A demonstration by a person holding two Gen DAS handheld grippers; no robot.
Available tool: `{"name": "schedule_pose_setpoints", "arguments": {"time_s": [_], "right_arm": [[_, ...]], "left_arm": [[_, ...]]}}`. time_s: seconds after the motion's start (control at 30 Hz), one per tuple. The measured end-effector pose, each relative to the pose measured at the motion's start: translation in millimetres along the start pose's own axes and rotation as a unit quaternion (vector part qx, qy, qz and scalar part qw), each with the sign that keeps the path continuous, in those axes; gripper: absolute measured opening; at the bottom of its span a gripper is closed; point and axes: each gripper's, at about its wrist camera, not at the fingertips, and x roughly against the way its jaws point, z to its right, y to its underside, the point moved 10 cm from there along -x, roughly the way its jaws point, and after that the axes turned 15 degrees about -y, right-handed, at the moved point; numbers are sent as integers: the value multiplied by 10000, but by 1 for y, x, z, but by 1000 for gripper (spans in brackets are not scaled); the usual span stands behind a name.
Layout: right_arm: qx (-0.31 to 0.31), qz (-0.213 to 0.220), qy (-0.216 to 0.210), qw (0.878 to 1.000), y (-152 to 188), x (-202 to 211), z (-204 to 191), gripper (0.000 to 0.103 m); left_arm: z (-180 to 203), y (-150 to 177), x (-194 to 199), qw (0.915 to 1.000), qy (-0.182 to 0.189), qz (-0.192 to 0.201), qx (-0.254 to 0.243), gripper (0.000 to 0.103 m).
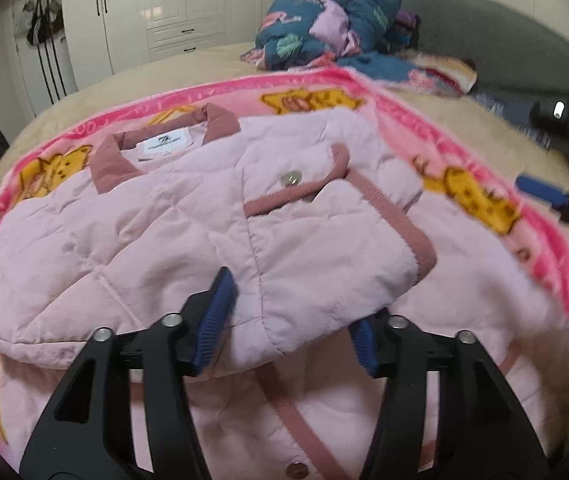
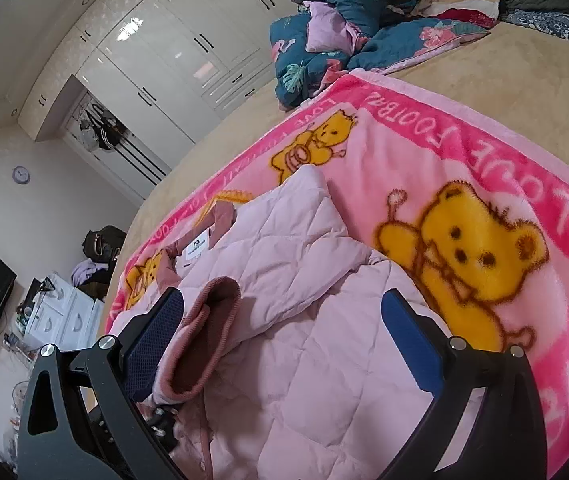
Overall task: Fold large clothes
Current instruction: 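Lower the sleeve onto the folded jacket and open the left tool, then grasp the folded sleeve's ribbed cuff with the right tool and lift it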
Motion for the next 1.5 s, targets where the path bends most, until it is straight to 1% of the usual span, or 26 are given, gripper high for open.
{"name": "schedule_pose_setpoints", "arguments": {"time_s": [0.03, 0.07, 0.1, 0.13, 0.17, 0.23, 0.27, 0.3, 0.37, 0.47, 0.53, 0.63, 0.73, 0.8, 0.97, 1.13, 1.27, 1.33, 1.37, 1.4, 1.43, 1.47, 1.5], "right_arm": [[0, -28, 0, 10000, 1, -1, 0, 99], [0, -55, -6, 10000, 1, -2, -1, 99], [1, -81, -22, 10000, 2, -3, -1, 99], [-7, -118, -46, 9999, 4, -4, -2, 99], [-20, -149, -71, 9999, 5, -5, -3, 99], [-61, -230, -142, 9996, 9, -10, -5, 99], [-46, -270, -137, 9995, 10, -12, -6, 99], [-15, -329, -134, 9994, 13, -14, -9, 99], [5, -466, -227, 9987, 20, -22, -15, 99], [18, -680, -334, 9971, 31, -33, -23, 99], [44, -865, -388, 9955, 40, -42, -29, 99], [101, -1085, -393, 9933, 55, -55, -36, 99], [178, -1285, -381, 9908, 70, -67, -43, 99], [256, -1422, -374, 9888, 80, -76, -48, 99], [454, -1715, -243, 9838, 103, -96, -56, 99], [461, -1787, -160, 9827, 118, -110, -55, 99], [442, -1800, -174, 9825, 123, -116, -54, 98], [471, -1821, -187, 9820, 126, -120, -54, 86], [491, -1856, -118, 9813, 128, -121, -51, 79], [525, -1870, -50, 9809, 128, -124, -48, 67], [602, -1877, -12, 9804, 129, -124, -47, 57], [670, -1861, -52, 9802, 129, -124, -47, 39], [779, -1820, -116, 9801, 128, -123, -51, 29]], "left_arm": [[0, 2, -1, 10000, -31, -74, -21, 61], [1, 6, -1, 9999, -24, -157, -62, 63], [1, 8, 0, 9998, -43, -175, -96, 68], [1, 9, 2, 9997, -63, -188, -135, 75], [0, 12, 5, 9996, -55, -218, -166, 78], [-2, 16, 11, 9995, 37, -280, -145, 84], [-4, 17, 14, 9994, 119, -316, -106, 92], [-7, 19, 20, 9991, 263, -341, -1, 94], [-13, 20, 28, 9983, 432, -361, 138, 94], [-34, 16, 38, 9978, 439, -303, 395, 94], [-52, 12, 43, 9975, 356, -236, 555, 94], [-85, 5, 48, 9966, 123, -121, 807, 94], [-118, 3, 50, 9939, -82, -74, 1098, 94], [-140, 5, 49, 9907, -209, -90, 1338, 94], [-187, 16, 47, 9815, -381, -183, 1868, 94], [-225, 30, 47, 9733, -567, -233, 2210, 94], [-247, 38, 46, 9672, -661, -266, 2437, 94], [-254, 42, 45, 9644, -681, -289, 2538, 94], [-258, 44, 45, 9630, -698, -296, 2588, 94], [-262, 46, 45, 9614, -714, -307, 2639, 94], [-264, 46, 45, 9607, -718, -311, 2663, 94], [-267, 47, 44, 9597, -734, -313, 2695, 94], [-268, 48, 44, 9589, -748, -318, 2719, 94]]}}
